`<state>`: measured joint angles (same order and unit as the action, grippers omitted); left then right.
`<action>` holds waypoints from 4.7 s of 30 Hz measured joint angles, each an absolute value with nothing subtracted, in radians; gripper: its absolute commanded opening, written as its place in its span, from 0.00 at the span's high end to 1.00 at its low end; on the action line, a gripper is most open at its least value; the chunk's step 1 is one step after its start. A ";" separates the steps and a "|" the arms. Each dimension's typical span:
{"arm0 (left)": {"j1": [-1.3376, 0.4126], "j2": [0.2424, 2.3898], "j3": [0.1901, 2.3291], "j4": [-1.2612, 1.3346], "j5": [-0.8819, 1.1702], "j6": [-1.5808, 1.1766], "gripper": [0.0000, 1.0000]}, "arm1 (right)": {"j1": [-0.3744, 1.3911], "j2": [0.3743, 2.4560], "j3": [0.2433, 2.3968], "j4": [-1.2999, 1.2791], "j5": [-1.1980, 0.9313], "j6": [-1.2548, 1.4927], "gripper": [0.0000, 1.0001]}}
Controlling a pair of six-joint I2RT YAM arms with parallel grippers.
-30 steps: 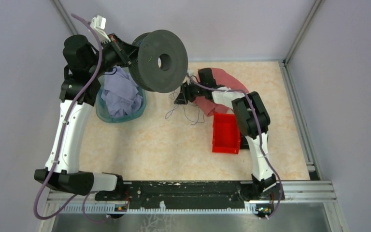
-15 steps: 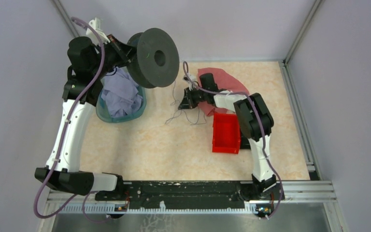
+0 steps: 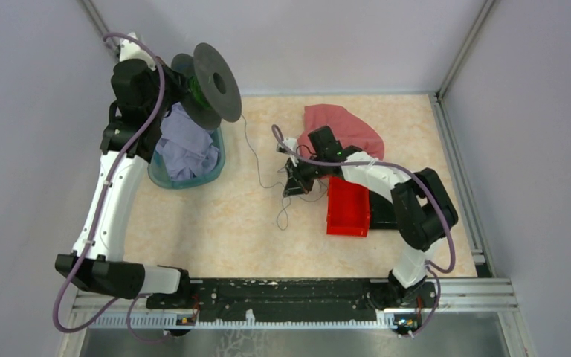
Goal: Wrap the cables
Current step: Wrap the cable around the cable reel.
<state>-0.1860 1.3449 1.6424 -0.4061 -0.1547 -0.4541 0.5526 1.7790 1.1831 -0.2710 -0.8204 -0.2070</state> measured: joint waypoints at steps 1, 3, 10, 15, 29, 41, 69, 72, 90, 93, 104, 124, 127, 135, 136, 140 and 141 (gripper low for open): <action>-0.187 1.345 1.631 -0.393 -0.171 -0.444 1.00 | 0.572 1.755 1.184 -0.310 -0.817 -0.246 1.00; -0.193 1.349 1.603 -0.367 -0.206 -0.417 1.00 | 0.610 1.715 1.190 -0.395 -0.810 -0.319 1.00; -0.234 1.384 1.504 -0.265 -0.316 -0.297 1.00 | 0.658 1.591 1.310 -0.636 -0.813 -0.460 1.00; -0.273 1.393 1.427 -0.178 -0.382 -0.209 1.00 | 0.657 1.504 1.428 -0.699 -0.820 -0.472 1.00; -0.328 1.393 1.266 -0.033 -0.434 -0.065 1.00 | 0.491 1.459 1.705 -0.701 -0.849 -0.324 1.00; -0.398 1.379 1.145 -0.007 -0.392 0.038 1.00 | 0.438 1.473 1.897 -0.662 -0.738 -0.188 1.00; -0.498 1.282 1.130 -0.172 -0.058 0.116 1.00 | 0.233 1.639 1.945 -0.515 -0.547 -0.039 1.00; -0.498 1.272 1.130 -0.187 -0.024 0.116 1.00 | 0.203 1.661 1.944 -0.492 -0.551 -0.032 1.00; -0.478 1.271 1.224 -0.289 0.149 0.051 1.00 | 0.119 1.763 1.775 -0.429 -0.558 -0.033 1.00; -0.469 1.271 1.247 -0.298 0.185 0.030 1.00 | 0.119 1.763 1.713 -0.400 -0.563 -0.032 1.00; -0.425 1.274 1.314 -0.318 0.311 -0.080 1.00 | 0.120 1.763 1.533 -0.326 -0.612 0.002 1.00; -0.245 1.310 1.394 -0.272 0.453 -0.394 1.00 | 0.286 1.761 1.276 -0.189 -0.629 0.016 1.00; -0.244 1.312 1.407 -0.285 0.405 -0.408 1.00 | 0.317 1.760 1.236 -0.156 -0.627 0.023 1.00; -0.244 1.319 1.430 -0.307 0.236 -0.467 1.00 | 0.415 1.733 1.157 -0.084 -0.631 0.029 1.00; -0.244 1.322 1.430 -0.313 0.213 -0.476 1.00 | 0.427 1.727 1.149 -0.079 -0.633 0.029 1.00; -0.244 1.338 1.430 -0.333 0.136 -0.498 1.00 | 0.480 1.714 1.125 -0.053 -0.650 0.022 1.00; -0.244 1.341 1.430 -0.337 0.118 -0.502 1.00 | 0.492 1.711 1.123 -0.053 -0.654 0.019 1.00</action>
<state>-0.2440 1.3411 1.4303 -0.3374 0.1184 -0.5018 0.4915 1.7115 1.1233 -0.0528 -0.6544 0.0185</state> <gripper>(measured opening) 0.036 0.008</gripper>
